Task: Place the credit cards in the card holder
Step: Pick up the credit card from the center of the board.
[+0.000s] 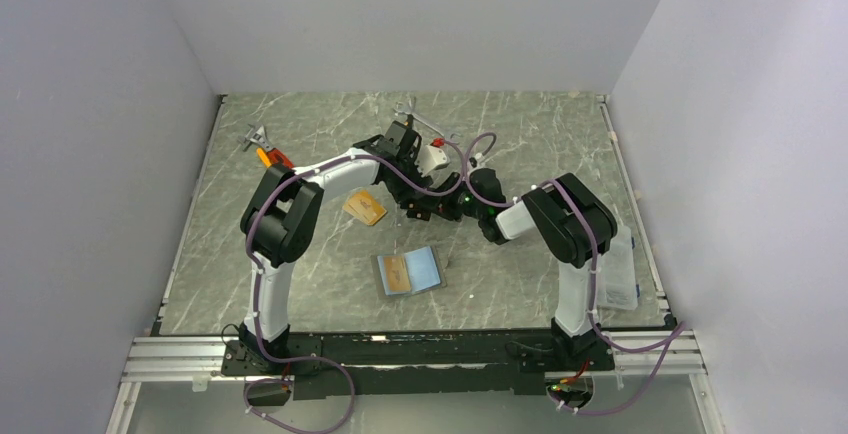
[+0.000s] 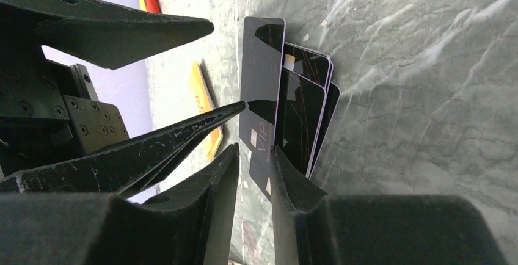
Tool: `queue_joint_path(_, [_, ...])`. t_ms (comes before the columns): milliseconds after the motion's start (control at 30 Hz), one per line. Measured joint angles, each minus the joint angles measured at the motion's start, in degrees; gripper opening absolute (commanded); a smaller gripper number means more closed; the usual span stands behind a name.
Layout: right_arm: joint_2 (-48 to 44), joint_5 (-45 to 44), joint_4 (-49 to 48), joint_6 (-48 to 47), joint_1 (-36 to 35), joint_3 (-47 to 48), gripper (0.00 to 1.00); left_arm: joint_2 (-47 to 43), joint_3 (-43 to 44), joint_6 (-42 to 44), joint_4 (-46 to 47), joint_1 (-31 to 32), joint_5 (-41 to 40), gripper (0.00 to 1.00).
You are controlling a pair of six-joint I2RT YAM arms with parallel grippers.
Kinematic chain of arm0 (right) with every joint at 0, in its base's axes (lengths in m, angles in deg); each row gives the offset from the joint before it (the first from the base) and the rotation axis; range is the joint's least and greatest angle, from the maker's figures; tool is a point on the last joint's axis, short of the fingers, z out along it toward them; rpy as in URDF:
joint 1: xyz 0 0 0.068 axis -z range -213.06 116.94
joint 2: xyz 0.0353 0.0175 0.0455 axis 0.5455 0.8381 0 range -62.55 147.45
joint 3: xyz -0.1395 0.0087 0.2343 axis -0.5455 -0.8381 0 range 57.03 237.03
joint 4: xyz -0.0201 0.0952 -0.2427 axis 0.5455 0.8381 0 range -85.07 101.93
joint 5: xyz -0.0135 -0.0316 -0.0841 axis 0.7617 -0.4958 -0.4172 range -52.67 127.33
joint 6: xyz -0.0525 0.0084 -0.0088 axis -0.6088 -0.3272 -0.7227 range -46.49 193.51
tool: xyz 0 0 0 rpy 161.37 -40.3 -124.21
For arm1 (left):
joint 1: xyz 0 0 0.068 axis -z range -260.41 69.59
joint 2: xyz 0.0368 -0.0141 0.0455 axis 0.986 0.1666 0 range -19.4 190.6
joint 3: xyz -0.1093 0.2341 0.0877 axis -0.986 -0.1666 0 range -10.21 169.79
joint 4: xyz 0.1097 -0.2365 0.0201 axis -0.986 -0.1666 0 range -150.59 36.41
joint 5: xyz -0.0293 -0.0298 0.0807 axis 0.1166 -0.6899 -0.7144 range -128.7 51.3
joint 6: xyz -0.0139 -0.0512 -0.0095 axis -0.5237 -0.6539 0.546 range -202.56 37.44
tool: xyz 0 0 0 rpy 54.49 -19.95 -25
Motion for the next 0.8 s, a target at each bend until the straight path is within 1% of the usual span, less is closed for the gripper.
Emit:
queue_joint_path(67, [0.0, 0.0, 0.0, 0.4, 0.0, 0.0, 0.27, 0.0, 0.0, 0.0, 0.0, 0.0, 0.0, 0.58])
queue_joint_path(133, [0.0, 0.0, 0.0, 0.7, 0.0, -0.1, 0.26, 0.0, 0.0, -0.1, 0.0, 0.0, 0.0, 0.52])
queue_joint_path(167, [0.0, 0.0, 0.0, 0.8, -0.1, -0.1, 0.26, 0.0, 0.0, -0.1, 0.0, 0.0, 0.1, 0.52])
queue_joint_path(267, [0.2, -0.1, -0.1, 1.3, -0.1, -0.1, 0.27, 0.0, 0.0, -0.3, -0.3, 0.0, 0.8, 0.51])
queue_joint_path(567, [0.2, -0.7, -0.1, 1.8, -0.1, -0.1, 0.3, 0.0, 0.0, -3.8, -3.7, -1.2, 8.1, 0.51])
queue_joint_path(800, [0.2, -1.3, -0.2, 1.9, -0.2, 0.0, 0.3, 0.3, 0.0, -5.4, -4.5, -2.2, 11.1, 0.5])
